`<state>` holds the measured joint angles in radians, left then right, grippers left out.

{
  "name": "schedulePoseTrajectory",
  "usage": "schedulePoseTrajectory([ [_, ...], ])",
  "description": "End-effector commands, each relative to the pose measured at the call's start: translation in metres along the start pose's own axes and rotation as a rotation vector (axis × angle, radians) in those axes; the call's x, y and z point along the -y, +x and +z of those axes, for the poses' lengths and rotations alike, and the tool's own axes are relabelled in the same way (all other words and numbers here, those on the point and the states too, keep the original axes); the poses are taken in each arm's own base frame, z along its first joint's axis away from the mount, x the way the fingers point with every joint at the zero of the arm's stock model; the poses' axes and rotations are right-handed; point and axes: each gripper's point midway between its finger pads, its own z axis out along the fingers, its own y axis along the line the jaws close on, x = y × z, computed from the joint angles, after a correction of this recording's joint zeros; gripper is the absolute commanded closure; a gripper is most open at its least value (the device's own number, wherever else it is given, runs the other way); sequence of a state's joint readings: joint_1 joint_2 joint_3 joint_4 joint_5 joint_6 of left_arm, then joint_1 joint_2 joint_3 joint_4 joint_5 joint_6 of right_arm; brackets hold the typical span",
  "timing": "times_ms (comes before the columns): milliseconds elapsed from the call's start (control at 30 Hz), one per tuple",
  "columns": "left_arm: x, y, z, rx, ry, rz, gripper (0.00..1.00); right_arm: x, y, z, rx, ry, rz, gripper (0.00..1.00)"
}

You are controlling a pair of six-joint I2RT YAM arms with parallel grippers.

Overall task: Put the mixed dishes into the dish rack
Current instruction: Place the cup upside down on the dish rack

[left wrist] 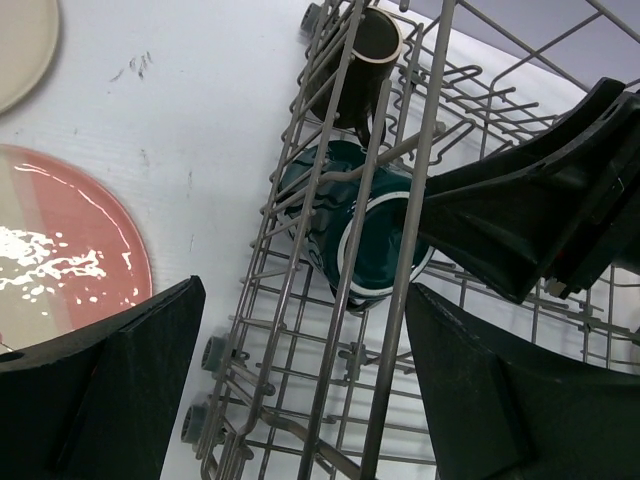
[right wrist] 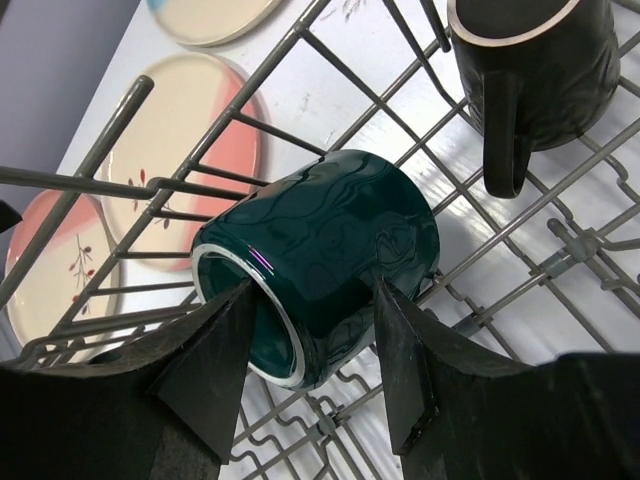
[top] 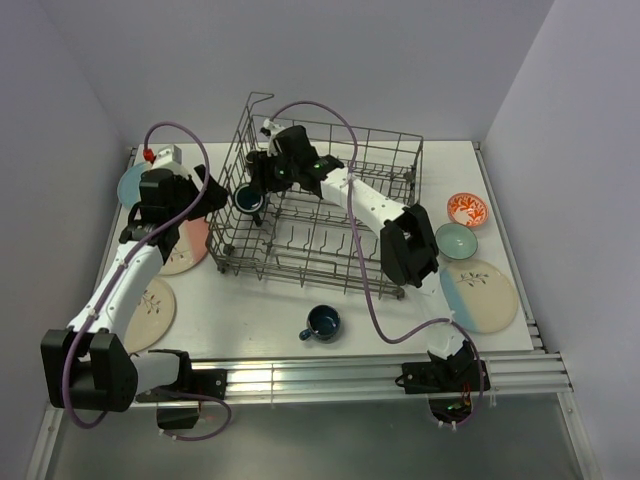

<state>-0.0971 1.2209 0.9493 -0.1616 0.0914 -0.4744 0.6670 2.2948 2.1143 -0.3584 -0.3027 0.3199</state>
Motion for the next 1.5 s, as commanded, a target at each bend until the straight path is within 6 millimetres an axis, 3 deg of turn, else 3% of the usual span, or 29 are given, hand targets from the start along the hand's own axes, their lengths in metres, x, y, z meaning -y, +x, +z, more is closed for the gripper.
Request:
schedulePoseTrajectory([
  [0,0.007,-0.001,0.005,-0.013,0.036,0.036,0.13,-0.003,-0.012,0.002,0.038,0.018,-0.053,0.43],
  [233,0.003,0.011,0.009,-0.048,0.035,0.039,0.15,0.012,-0.007,0.011,0.042,0.08,-0.032,0.48],
  [400,0.0,0.017,0.01,-0.058,0.032,0.034,0.16,0.021,-0.007,0.016,0.047,0.139,-0.029,0.58],
  [567,0.0,0.022,0.011,-0.069,0.034,0.029,0.16,0.029,0.004,0.019,0.017,0.172,-0.029,0.62],
  [800,0.0,0.023,0.012,-0.072,0.037,0.025,0.16,0.03,0.024,0.024,-0.032,0.173,-0.041,0.63],
  [1467,-0.001,0.029,0.012,-0.082,0.039,0.015,0.16,0.034,0.043,0.034,-0.086,0.174,-0.083,0.63],
])
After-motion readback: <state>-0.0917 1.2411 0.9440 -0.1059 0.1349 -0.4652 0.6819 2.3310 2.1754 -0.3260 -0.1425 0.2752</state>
